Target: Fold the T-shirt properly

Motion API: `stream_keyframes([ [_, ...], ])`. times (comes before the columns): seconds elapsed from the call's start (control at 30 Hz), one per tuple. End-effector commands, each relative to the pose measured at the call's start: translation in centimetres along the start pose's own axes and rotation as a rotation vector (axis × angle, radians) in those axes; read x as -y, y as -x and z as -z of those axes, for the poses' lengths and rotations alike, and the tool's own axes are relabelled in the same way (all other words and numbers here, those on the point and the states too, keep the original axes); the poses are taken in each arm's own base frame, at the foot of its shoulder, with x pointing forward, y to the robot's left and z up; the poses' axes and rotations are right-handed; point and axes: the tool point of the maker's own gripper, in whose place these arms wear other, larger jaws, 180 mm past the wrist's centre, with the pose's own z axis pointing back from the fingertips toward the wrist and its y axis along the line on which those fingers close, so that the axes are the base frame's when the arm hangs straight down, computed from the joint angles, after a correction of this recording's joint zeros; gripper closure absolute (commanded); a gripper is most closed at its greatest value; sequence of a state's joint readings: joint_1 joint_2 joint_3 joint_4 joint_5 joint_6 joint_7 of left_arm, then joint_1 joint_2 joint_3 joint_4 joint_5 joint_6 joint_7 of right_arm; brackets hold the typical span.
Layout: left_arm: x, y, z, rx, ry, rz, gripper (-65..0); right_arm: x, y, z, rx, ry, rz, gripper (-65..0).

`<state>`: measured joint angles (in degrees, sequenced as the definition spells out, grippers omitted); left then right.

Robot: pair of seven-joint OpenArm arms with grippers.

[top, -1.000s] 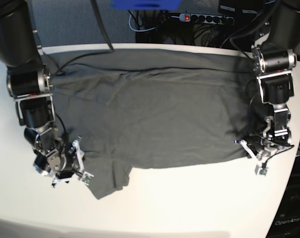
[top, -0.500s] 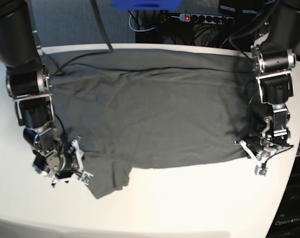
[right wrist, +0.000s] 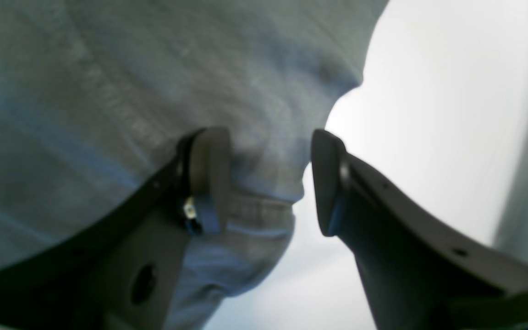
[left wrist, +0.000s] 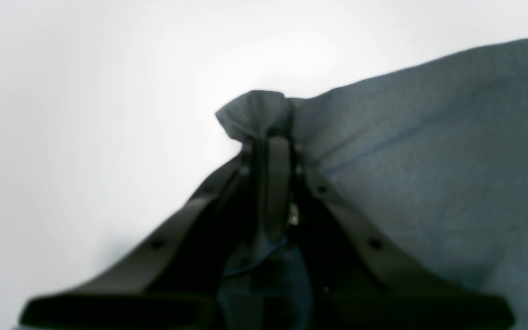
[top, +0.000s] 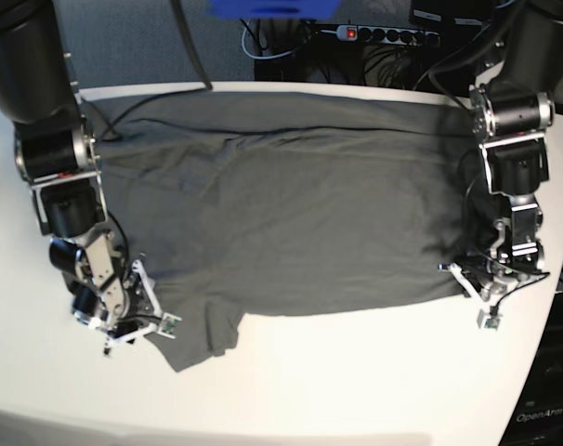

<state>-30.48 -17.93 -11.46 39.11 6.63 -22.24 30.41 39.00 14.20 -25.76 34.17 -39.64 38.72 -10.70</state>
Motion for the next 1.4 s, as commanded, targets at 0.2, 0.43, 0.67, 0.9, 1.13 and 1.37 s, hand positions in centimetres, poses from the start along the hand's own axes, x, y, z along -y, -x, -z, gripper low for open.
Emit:
stream_keyframes([
  [0.2,-0.5,-1.0,-0.3,0.007,-0.007,0.009,-2.5,-1.1,-0.4,0.2,-0.021,-0.035,-0.077,-28.7],
  [0.43,-0.5,-1.0,-0.3,0.006,-0.007,0.009,-2.5,2.6,-1.2,-1.9,-0.005,0.079,-0.114,-28.7],
  [0.67,-0.4,-0.9,-0.3,0.001,-0.006,0.009,-2.5,5.8,-2.5,-4.4,-0.021,0.197,-0.147,-24.7],
  [0.9,-0.4,-1.0,-0.3,0.003,-0.006,0.009,-2.5,8.4,-3.4,-6.7,-0.027,0.289,-0.171,-18.7],
  [1.13,-0.4,-1.0,-0.3,0.003,-0.006,0.009,-2.5,9.7,-3.0,-7.7,-0.074,0.325,-0.162,-16.8],
  [1.37,0.0,-1.0,-0.2,0.004,0.0,0.008,-2.5,9.9,-2.6,-7.7,-0.07,0.328,-0.139,-16.8],
])
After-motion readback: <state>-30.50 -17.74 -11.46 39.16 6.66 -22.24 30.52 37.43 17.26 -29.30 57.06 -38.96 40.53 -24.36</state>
